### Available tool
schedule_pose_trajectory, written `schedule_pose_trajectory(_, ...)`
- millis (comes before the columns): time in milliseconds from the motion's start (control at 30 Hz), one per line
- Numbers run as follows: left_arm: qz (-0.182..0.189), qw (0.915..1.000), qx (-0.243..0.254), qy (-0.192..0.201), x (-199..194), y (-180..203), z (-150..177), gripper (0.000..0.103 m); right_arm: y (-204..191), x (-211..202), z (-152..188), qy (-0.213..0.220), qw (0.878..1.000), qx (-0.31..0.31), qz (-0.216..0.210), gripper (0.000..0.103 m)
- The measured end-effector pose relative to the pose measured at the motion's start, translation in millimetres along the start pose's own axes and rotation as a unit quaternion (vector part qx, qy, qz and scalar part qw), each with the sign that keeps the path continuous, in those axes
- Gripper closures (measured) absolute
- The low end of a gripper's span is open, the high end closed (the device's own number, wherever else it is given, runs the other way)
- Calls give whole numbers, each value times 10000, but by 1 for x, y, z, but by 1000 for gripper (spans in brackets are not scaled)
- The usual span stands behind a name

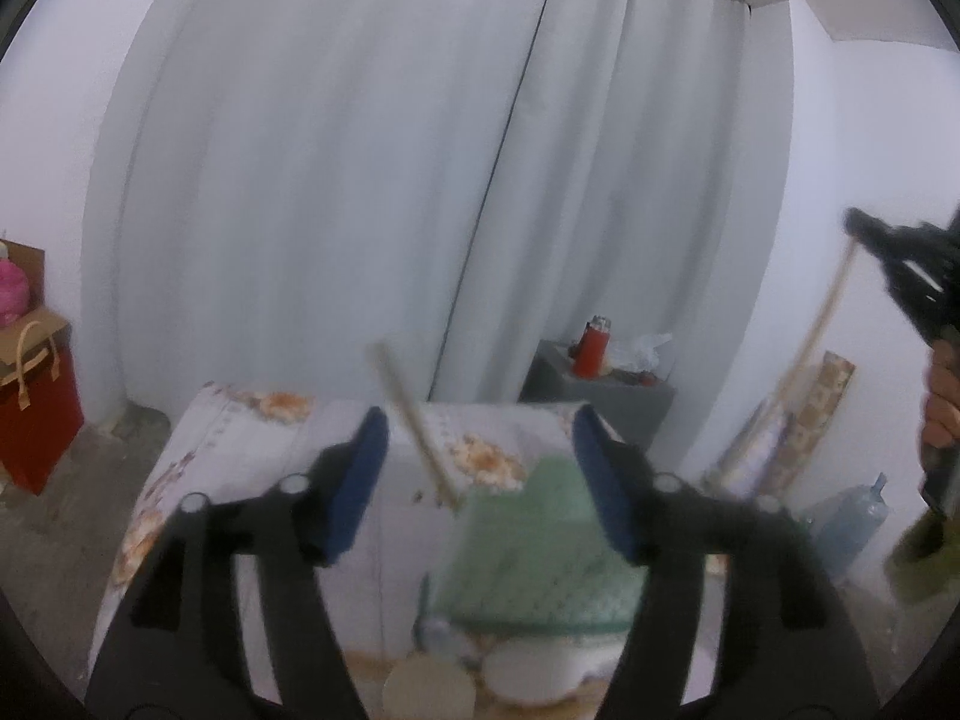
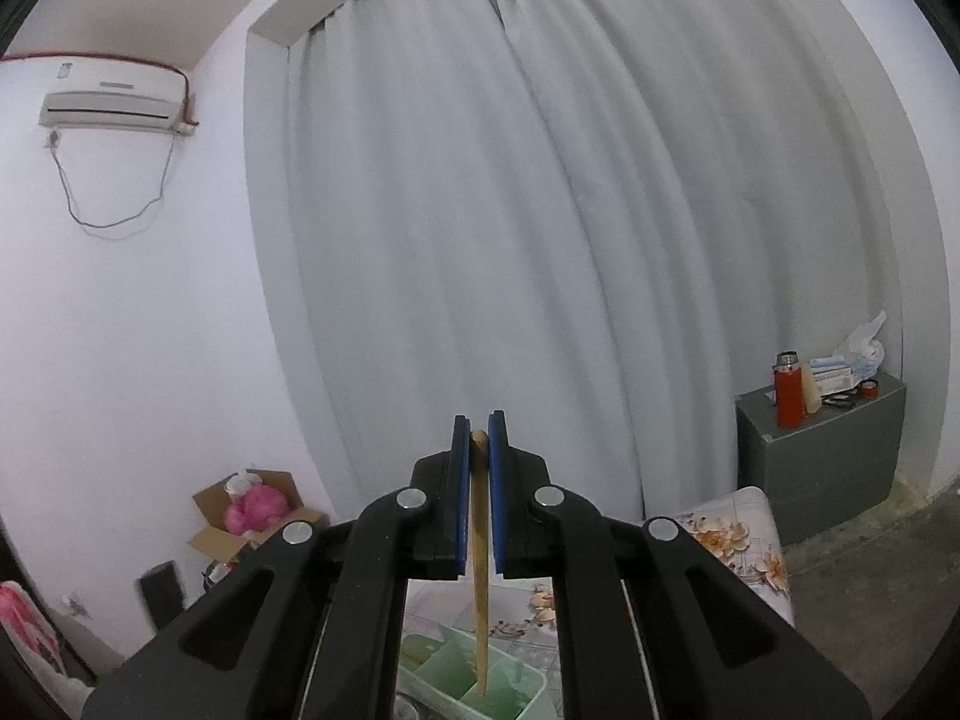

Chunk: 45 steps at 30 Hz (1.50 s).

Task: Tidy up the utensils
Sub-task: 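Carry both chopsticks over the green caddy and release them inside, then move the open left tool back down to the chopstick pile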

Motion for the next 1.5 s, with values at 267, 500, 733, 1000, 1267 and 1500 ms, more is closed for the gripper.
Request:
schedule_pose_trajectory(267, -47, 9990, 87, -434, -41, -23, 33, 23, 18, 21, 12, -102, 9995, 73, 278, 97)
schedule_pose_trajectory(500, -116, 9952, 225, -943, -54, -31, 68, 16, 41, 38, 52, -447, 9976, 334, 414, 97)
schedule_pose_trajectory(733, -218, 9919, 274, -1224, -56, -32, 91, 14, 48, 37, 87, -974, 9919, 641, 508, 84)
schedule_pose_trajectory(1000, -188, 9897, 388, -1366, -52, -32, 103, 14, 24, -11, 81, -674, 9939, 379, 780, 50)
schedule_pose_trajectory(1267, -144, 9799, -271, -1971, -26, -53, 114, 15, 9, -46, 133, -968, 9869, 1210, 446, 49)
schedule_pose_trajectory(1500, 474, 9286, -2151, -2985, 13, -94, 127, 43, 2, -29, 216, -1795, 9590, 2170, 303, 49)
Point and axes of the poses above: each gripper's, at about its wrist camera, not at the fingertips, and x roughly the way its jaws point, y to its right, z to its underside, the point moved 1 cm from there along x, roughly the way its jaws point, and after that the axes turned 12 degrees about -z, right-handed, at the moved point
